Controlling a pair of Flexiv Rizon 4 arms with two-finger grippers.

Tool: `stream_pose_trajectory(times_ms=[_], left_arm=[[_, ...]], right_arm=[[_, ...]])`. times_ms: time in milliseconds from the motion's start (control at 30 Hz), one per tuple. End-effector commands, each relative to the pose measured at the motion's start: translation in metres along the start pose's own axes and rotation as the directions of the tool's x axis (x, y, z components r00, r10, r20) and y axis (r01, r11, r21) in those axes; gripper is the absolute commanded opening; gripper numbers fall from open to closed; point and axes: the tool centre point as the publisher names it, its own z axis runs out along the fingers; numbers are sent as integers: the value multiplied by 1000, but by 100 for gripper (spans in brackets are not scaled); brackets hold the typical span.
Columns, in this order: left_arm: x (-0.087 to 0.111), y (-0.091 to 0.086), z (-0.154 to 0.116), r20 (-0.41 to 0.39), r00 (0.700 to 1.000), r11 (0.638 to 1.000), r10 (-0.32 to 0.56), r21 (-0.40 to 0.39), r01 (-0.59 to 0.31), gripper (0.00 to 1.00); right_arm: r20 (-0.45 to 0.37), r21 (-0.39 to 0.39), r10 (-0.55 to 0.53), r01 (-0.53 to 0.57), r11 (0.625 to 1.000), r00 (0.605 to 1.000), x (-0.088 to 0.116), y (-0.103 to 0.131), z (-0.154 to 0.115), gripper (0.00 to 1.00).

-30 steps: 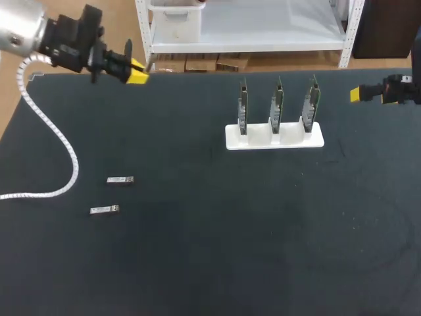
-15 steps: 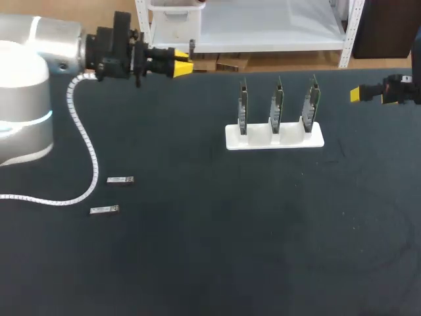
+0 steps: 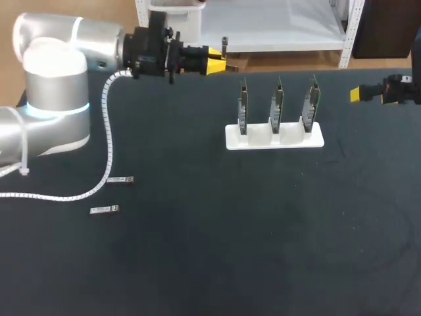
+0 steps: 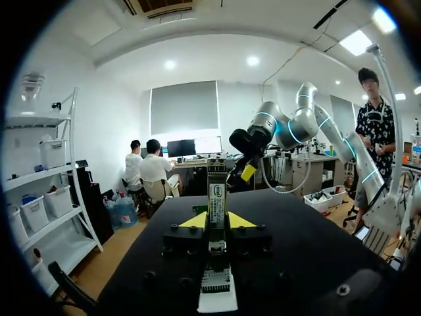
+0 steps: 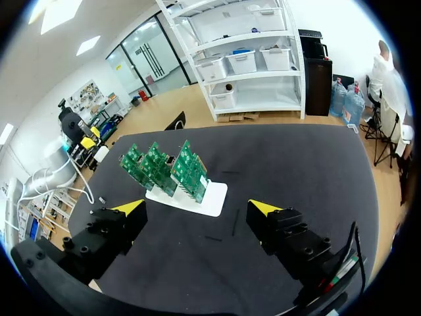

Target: Pick up the optical module with the left hand, and insert it into the network port with the right hand.

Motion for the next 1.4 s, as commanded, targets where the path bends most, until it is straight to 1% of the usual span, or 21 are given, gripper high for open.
stream_pose_trajectory(times_ms=[33,400,833,1200,1400], left_arm=[[2,6,13,-8,1000,999,3,32,-3,0],[3,0,32,-21,1000,1000,-10,30,11,0],[8,-4,46,6,999,999,-43,22,43,0],[12,-9,48,10,997,997,-78,18,77,0],[12,-9,48,10,997,997,-78,18,77,0]], right_arm=[[0,0,0,0,1000,1000,0,0,0,100],[0,0,0,0,1000,1000,0,0,0,100],[0,0,0,0,1000,1000,0,0,0,100],[0,0,0,0,1000,1000,0,0,0,100],[0,0,0,0,1000,1000,0,0,0,100]])
